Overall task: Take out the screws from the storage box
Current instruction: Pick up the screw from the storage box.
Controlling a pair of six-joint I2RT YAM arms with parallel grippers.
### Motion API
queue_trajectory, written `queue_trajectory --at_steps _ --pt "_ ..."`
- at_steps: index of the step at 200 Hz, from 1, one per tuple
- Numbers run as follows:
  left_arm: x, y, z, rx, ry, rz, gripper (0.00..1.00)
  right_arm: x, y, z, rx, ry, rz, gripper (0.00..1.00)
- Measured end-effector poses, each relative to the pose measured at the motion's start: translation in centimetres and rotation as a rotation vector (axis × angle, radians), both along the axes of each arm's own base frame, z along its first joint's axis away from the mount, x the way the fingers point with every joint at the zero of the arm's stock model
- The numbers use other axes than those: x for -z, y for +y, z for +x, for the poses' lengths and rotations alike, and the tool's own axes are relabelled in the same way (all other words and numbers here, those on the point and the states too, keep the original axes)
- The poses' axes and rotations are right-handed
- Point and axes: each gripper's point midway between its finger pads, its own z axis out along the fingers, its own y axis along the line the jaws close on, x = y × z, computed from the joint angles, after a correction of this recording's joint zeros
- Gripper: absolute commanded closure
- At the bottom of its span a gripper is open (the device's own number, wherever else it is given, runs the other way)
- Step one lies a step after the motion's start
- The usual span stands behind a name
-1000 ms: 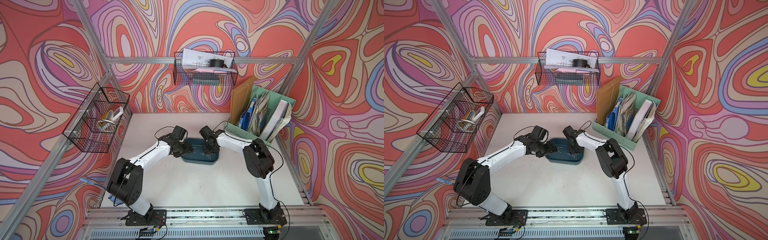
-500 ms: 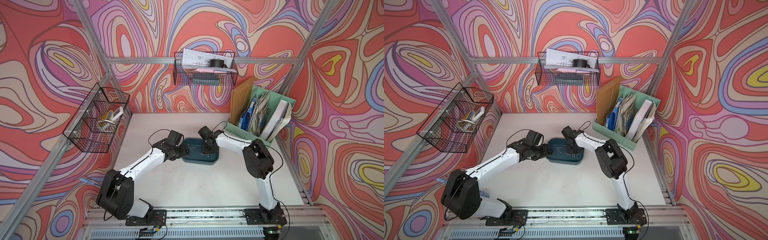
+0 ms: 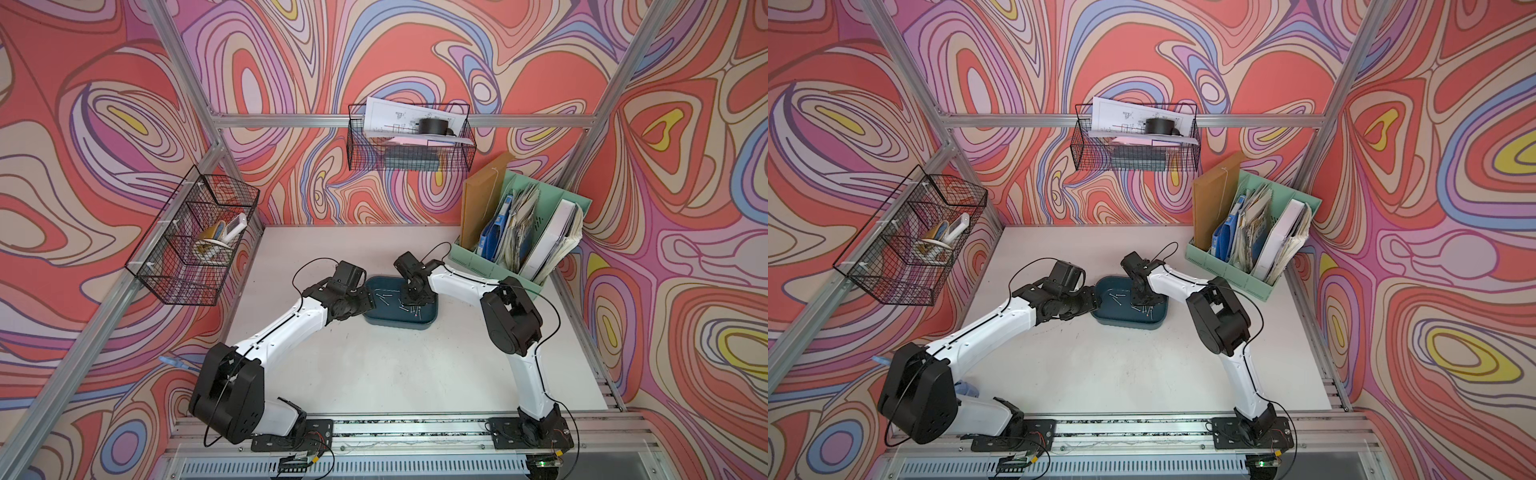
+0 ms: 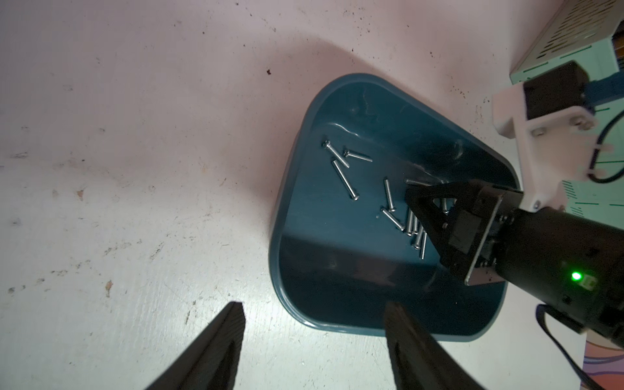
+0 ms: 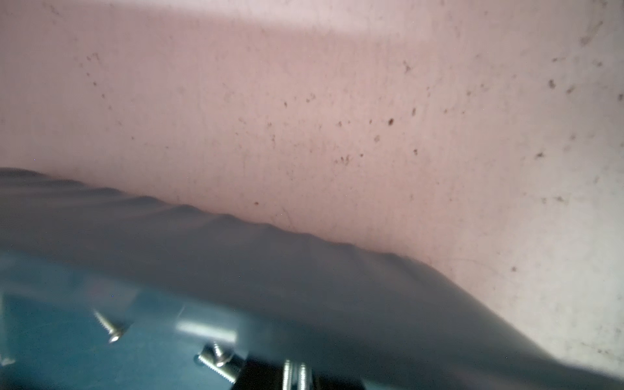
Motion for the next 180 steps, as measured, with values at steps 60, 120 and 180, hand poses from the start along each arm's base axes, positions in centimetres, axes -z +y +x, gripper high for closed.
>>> queue_trajectory --at_steps 60,120,180 --pt "0.23 0.55 -0.15 -0.014 0.002 0.024 0.29 -0.29 0.77 0.70 -0.014 -0.026 -0.012 0.94" --pt "0.57 0.76 -0.30 -0.018 0.007 0.033 0.29 -0.45 0.77 0.76 -0.018 -0.042 -0.006 0.95" --pt "0.69 0.71 -0.40 -0.014 0.011 0.031 0.29 -0.58 0.59 0.51 -0.042 -0.053 -0.006 0.89"
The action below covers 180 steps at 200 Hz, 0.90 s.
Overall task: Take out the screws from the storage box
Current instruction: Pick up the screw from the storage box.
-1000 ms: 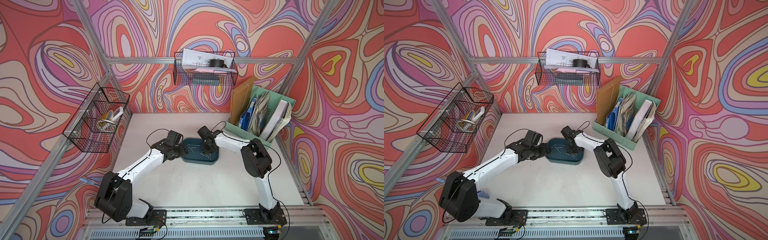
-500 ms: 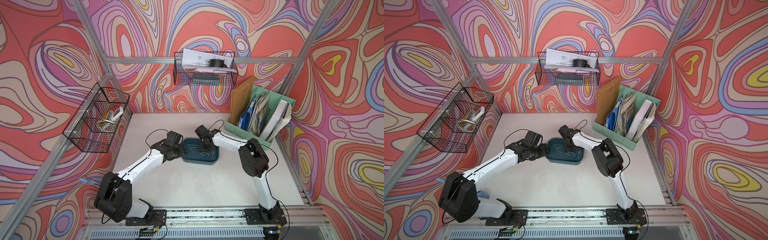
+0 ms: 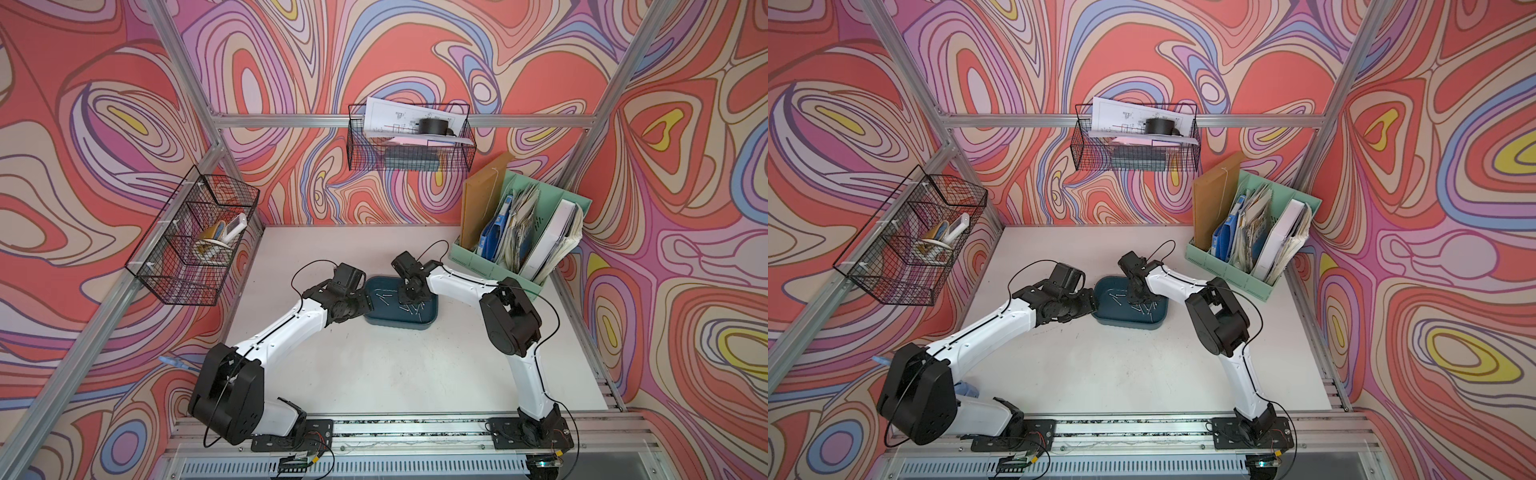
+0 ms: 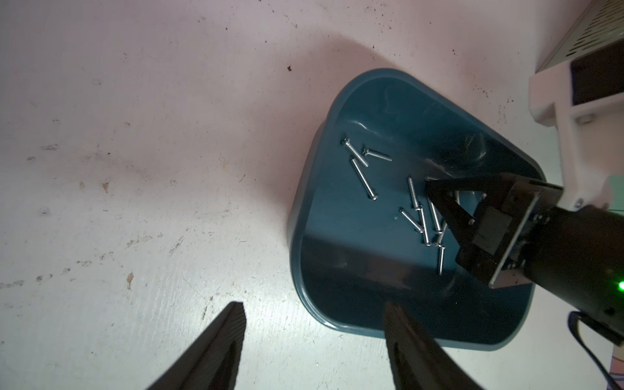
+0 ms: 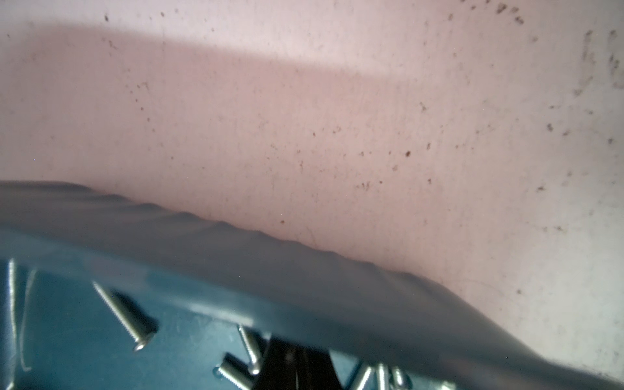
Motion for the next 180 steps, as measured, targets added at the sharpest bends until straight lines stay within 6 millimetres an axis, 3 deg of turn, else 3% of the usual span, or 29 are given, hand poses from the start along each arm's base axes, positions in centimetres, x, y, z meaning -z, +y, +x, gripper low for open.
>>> queue_trajectory --at_steps 31,62,121,180 --pt "0.2 -0.3 -0.1 0.016 0.007 -0.009 0.29 0.4 -0.4 -0.5 -0.057 0.007 -0.030 0.78" --pt "0.6 -0.6 -0.2 0.035 0.021 -0.015 0.29 0.3 -0.6 -1.2 -0.118 0.015 -0.042 0.76" --pt "0.5 -0.9 -0.1 0.051 0.017 -0.022 0.29 0.5 -0.6 -1.5 -0.176 0.019 -0.052 0.82" --pt "0.9 -1.0 -0.2 0.055 0.028 -0.023 0.29 0.7 -0.5 -1.7 -0.186 0.019 -0.043 0.81"
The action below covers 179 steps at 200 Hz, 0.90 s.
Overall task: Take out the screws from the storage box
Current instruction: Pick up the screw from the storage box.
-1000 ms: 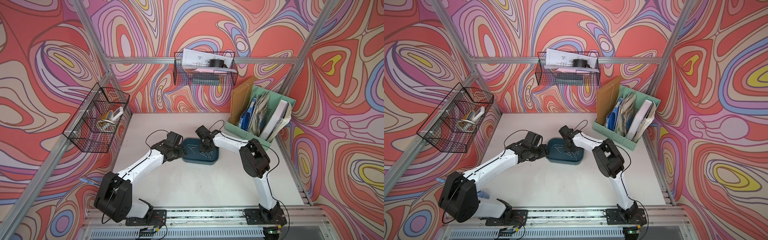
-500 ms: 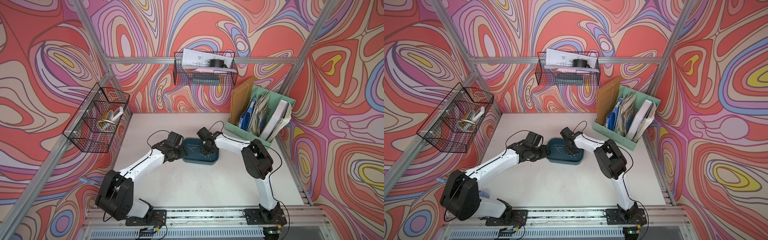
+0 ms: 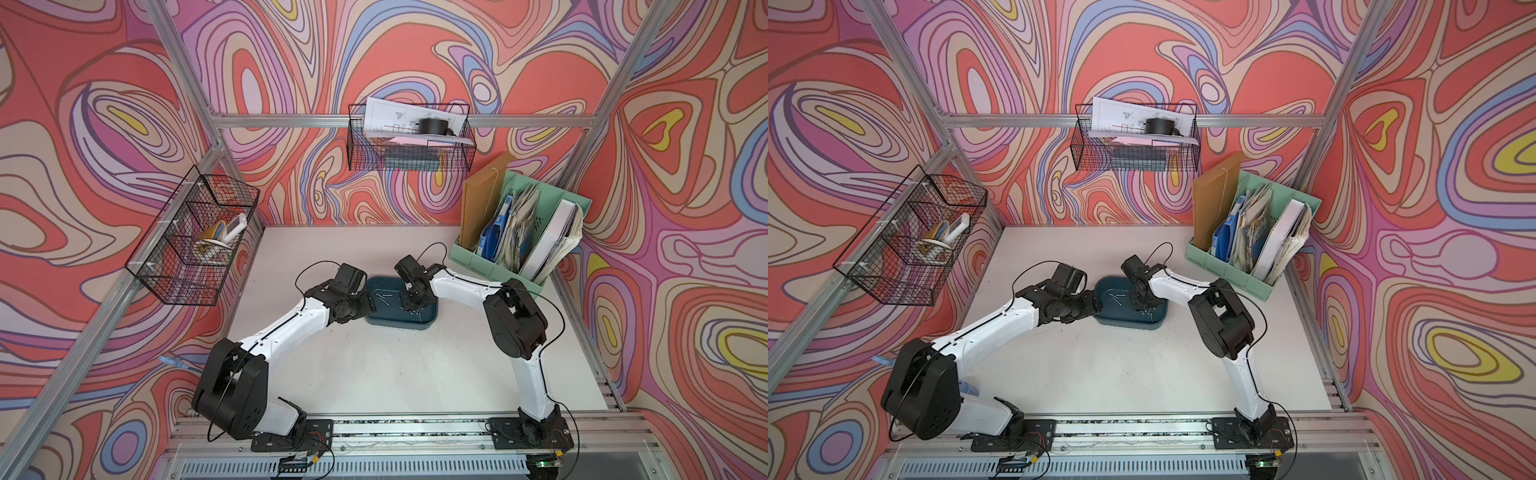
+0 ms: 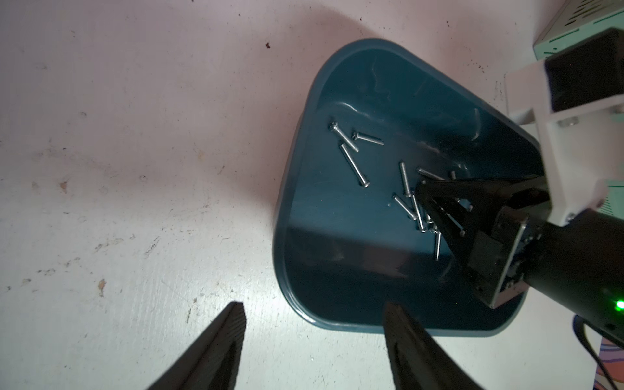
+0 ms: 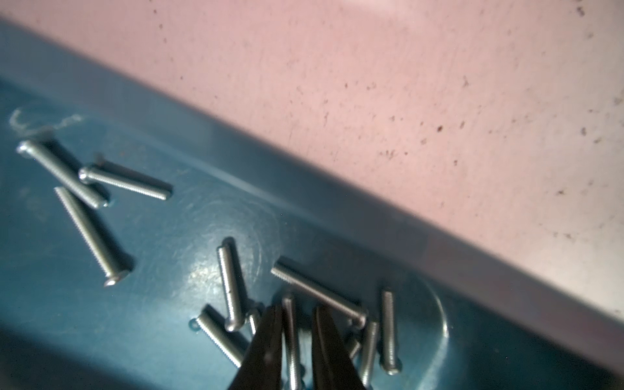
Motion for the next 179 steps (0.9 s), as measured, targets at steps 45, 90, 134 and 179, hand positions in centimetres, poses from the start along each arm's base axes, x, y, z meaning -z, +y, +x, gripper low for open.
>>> queue_trajectory --at_steps 45,90,134,179 --pt "0.0 -0.1 0.0 0.001 -0.001 -0.004 0.30 0.0 0.3 -0.1 0.004 0.010 0.019 0.95" --pt "0.1 -0.2 -0.1 0.005 0.003 -0.009 0.30 -0.4 1.1 0.2 0.017 0.018 0.052 0.99" --pt "0.2 -0.1 -0.2 0.005 0.007 -0.007 0.30 -1.1 2.0 1.4 0.025 -0.012 0.079 0.99" --pt "0.4 0.0 -0.3 0.005 0.011 -0.005 0.31 -2.7 2.9 3.0 0.028 -0.071 0.104 0.98"
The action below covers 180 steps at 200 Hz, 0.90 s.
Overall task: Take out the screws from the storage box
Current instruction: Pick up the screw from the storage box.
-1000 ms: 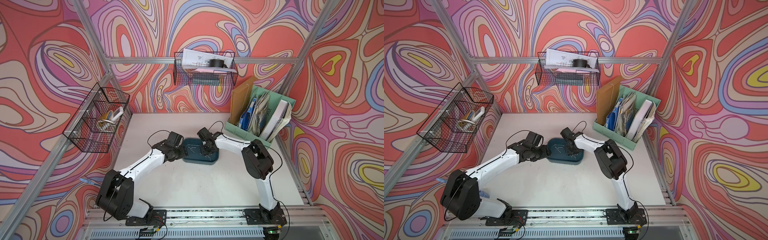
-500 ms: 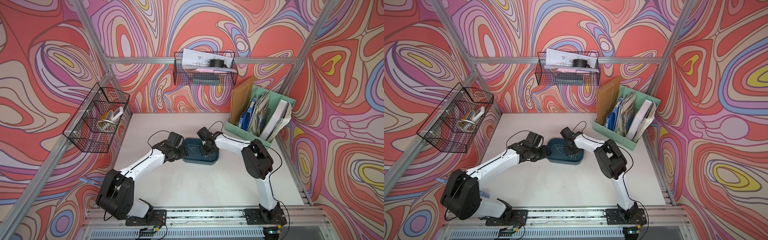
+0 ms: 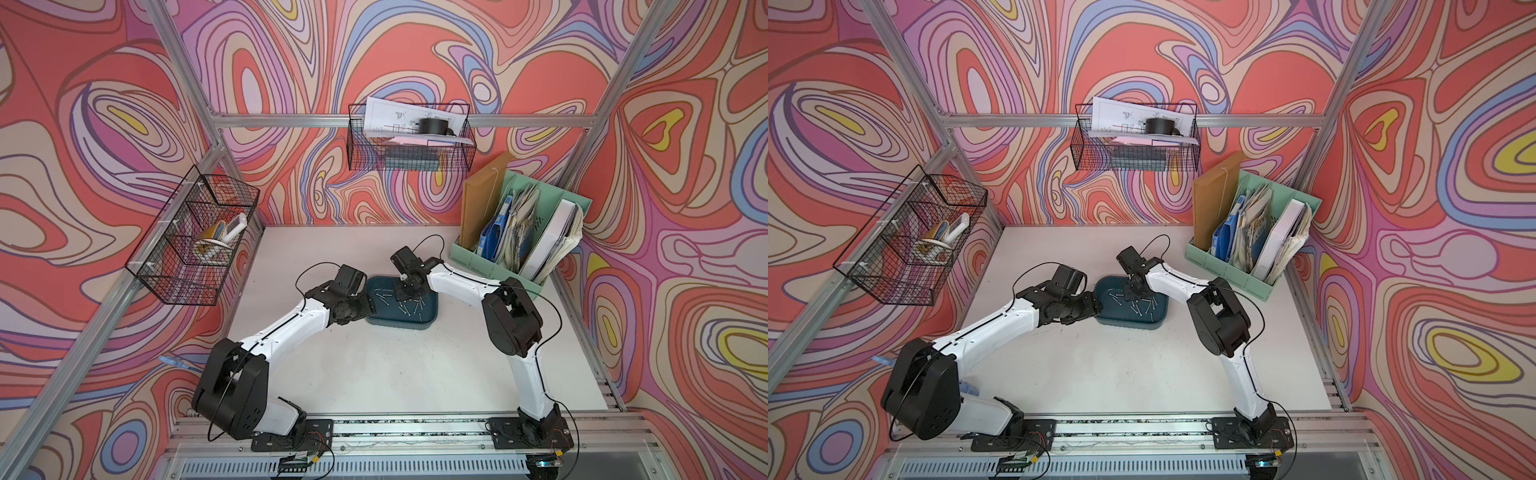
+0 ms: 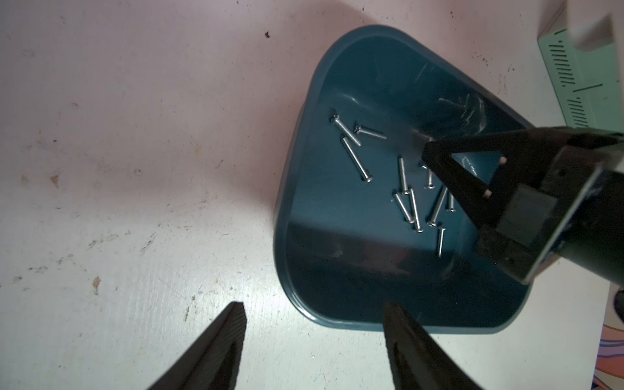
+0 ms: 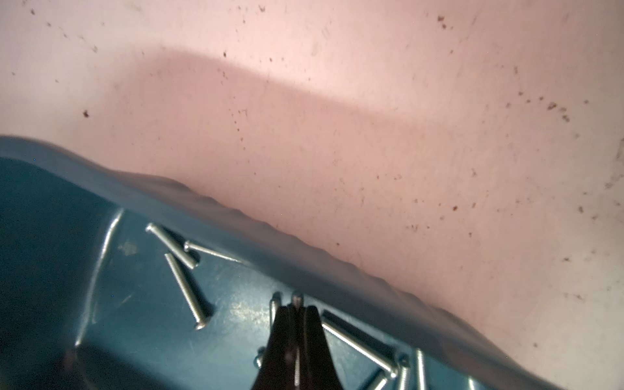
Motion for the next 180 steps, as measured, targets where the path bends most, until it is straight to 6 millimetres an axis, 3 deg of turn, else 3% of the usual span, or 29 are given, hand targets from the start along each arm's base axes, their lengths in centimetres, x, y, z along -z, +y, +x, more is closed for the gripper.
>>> queue_trajectory --at_steps 15,55,107,180 --pt "0.1 0.0 0.0 0.000 0.002 0.000 0.38 -0.1 -0.1 0.1 0.000 -0.006 -0.010 1.00" --pt "0.3 -0.1 -0.2 0.004 0.005 -0.005 0.36 0.9 -0.9 -0.4 0.000 0.009 -0.041 1.00" --pt "0.4 -0.2 -0.2 0.008 0.006 -0.012 0.36 0.8 -0.6 -0.4 0.007 0.009 -0.024 1.00" --pt "1.1 -1.1 -1.0 0.033 0.032 -0.070 0.35 -2.5 -1.3 -1.5 0.025 -0.021 0.021 1.00"
